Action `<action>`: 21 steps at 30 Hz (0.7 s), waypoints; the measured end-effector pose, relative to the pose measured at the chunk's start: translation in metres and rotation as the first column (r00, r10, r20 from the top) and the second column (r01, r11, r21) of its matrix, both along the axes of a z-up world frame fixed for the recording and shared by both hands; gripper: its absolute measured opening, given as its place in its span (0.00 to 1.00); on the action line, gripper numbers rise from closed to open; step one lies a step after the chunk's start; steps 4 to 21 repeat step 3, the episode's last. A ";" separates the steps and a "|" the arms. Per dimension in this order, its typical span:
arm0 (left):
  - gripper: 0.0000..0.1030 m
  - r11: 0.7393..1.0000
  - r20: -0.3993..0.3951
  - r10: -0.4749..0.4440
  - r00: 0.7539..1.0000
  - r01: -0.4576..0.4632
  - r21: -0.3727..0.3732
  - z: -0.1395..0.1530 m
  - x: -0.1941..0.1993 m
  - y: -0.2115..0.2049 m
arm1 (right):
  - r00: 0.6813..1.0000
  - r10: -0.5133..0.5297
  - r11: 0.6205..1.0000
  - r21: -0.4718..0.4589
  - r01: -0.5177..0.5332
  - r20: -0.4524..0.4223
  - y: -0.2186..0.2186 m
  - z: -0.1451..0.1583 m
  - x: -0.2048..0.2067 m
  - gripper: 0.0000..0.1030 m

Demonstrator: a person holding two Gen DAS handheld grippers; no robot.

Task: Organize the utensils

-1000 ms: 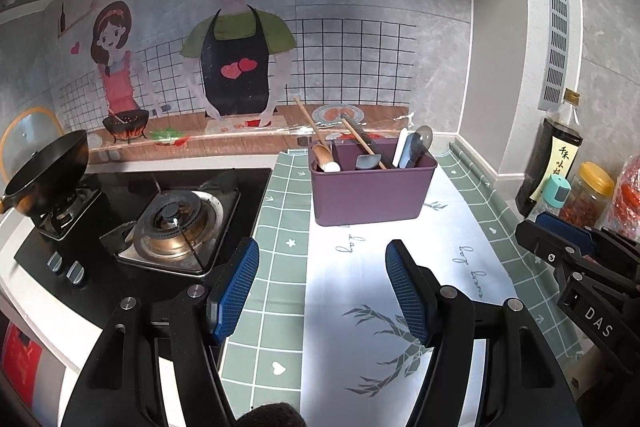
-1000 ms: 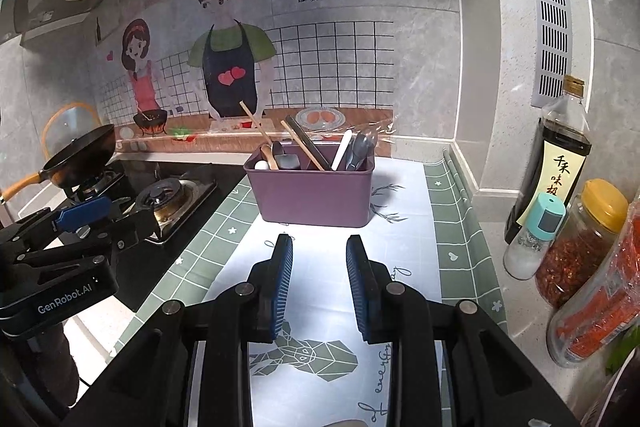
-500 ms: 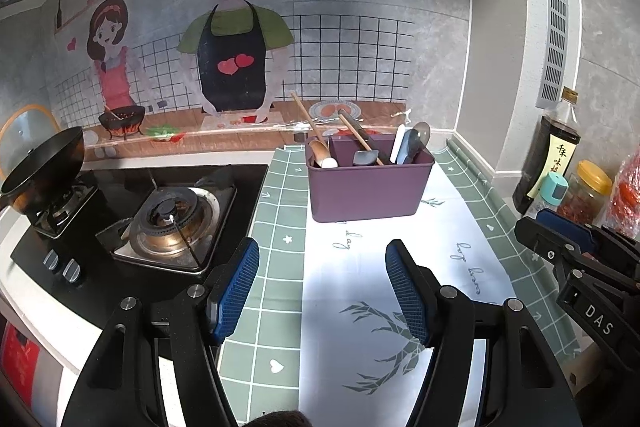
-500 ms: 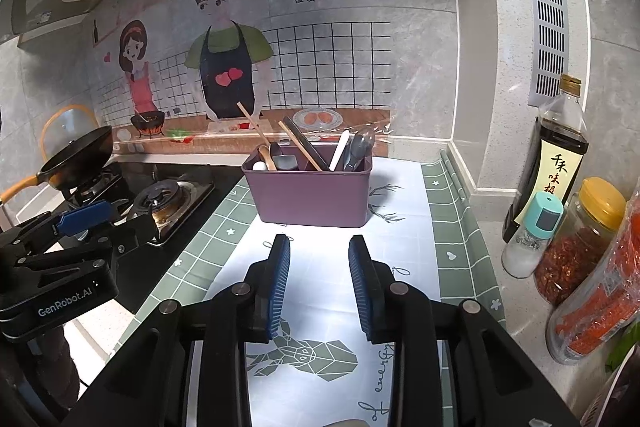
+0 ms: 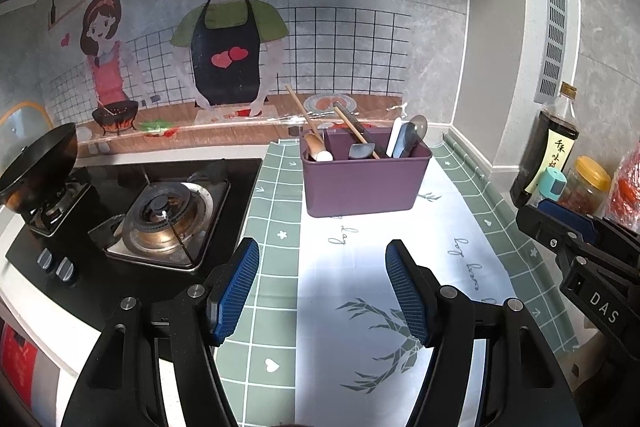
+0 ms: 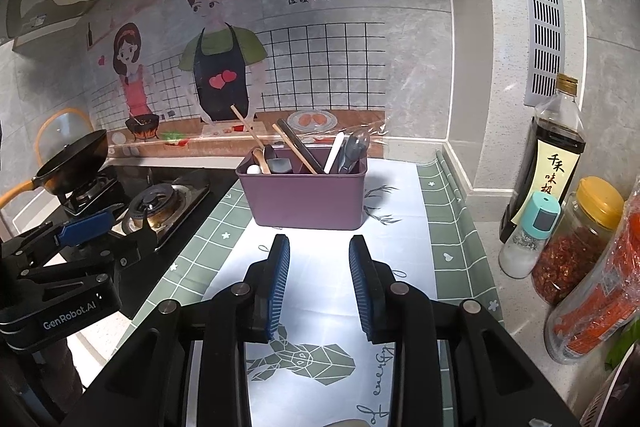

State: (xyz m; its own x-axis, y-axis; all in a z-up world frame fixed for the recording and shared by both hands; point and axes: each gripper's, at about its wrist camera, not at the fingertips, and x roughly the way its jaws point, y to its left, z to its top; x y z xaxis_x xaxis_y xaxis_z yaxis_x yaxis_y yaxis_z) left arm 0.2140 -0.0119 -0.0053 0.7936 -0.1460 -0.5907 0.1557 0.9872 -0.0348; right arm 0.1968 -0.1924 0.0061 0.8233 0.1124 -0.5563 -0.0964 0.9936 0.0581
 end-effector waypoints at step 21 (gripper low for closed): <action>0.64 1.000 -0.008 0.015 1.000 -0.015 -0.013 -0.001 0.003 0.002 | 1.000 0.000 1.000 -0.005 0.000 -0.007 0.001 0.000 0.002 0.28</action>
